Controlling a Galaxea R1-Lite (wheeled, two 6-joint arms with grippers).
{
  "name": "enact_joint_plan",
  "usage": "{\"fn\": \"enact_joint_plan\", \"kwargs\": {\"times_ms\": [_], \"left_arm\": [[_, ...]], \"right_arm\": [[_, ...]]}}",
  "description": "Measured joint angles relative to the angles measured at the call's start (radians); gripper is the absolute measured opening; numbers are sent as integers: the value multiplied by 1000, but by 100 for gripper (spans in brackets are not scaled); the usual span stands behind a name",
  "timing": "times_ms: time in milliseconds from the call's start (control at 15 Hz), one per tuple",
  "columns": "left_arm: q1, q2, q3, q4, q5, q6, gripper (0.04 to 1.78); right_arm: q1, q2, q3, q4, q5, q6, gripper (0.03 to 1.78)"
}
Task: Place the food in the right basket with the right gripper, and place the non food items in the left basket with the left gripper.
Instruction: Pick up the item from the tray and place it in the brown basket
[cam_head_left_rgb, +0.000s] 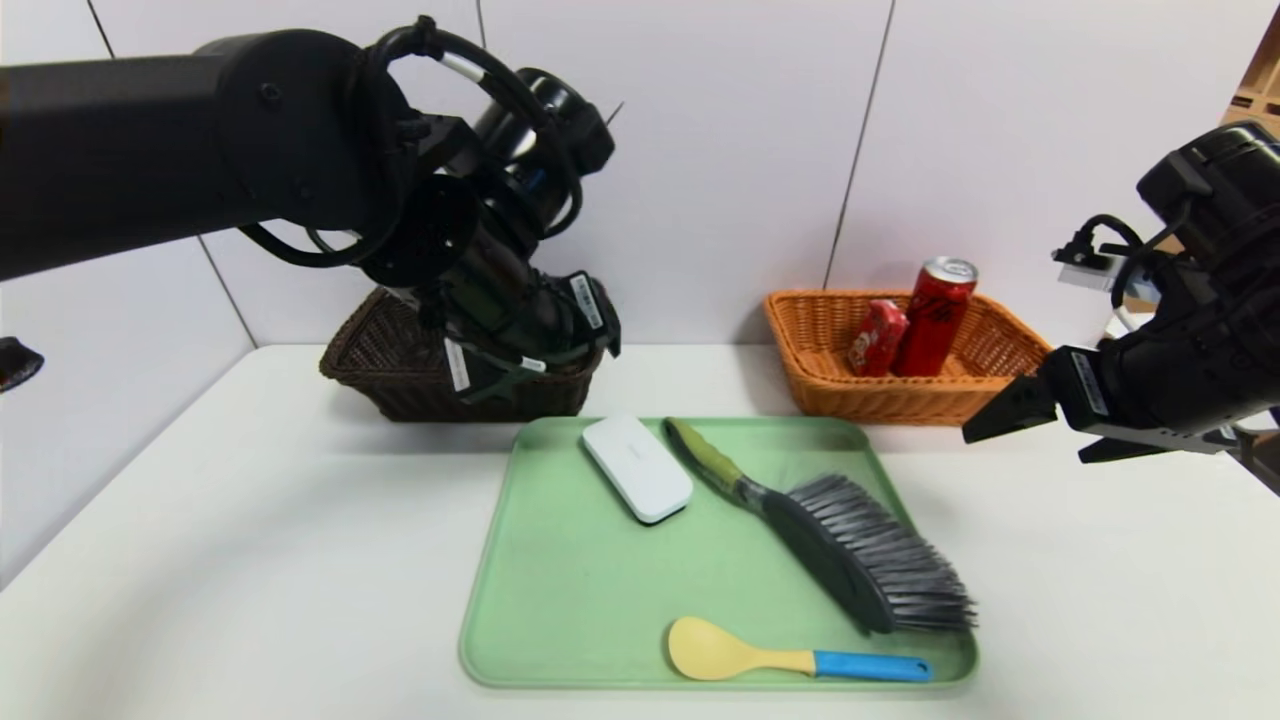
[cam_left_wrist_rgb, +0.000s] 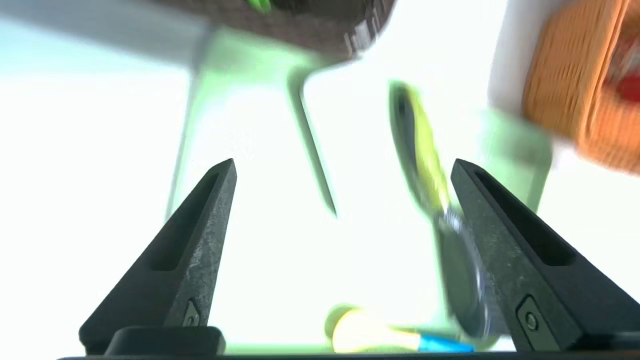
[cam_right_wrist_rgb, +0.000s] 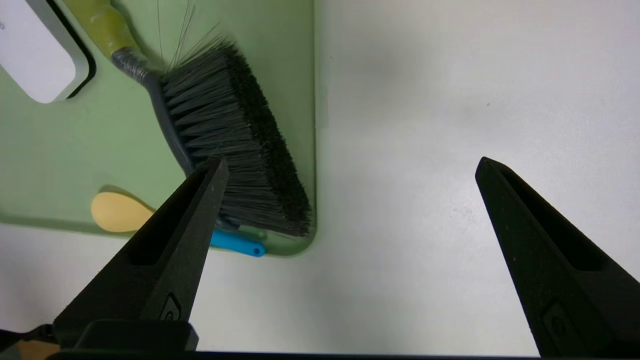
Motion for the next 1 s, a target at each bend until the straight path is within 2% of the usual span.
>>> {"fn": "enact_joint_plan", "kwargs": {"times_ms": [200,400,600,800,1000], "left_arm": [[-69,24,0,4,110,-3,159],[-119,66,0,2,209,35,163],[-149,118,-18,-45,252,83,165],[-160,166,-22,-87,257,95,167],[-163,191,-24,-103,252,86,167]], "right_arm": [[1,-21,69,-65,-23,23,171],[23,-57,123,-68,-58,44,171],[27,-99,174,-70,-60,47,171],[29,-135,231,-74,-52,46,171],[29,-154,304,-143,-52,45,171]]}}
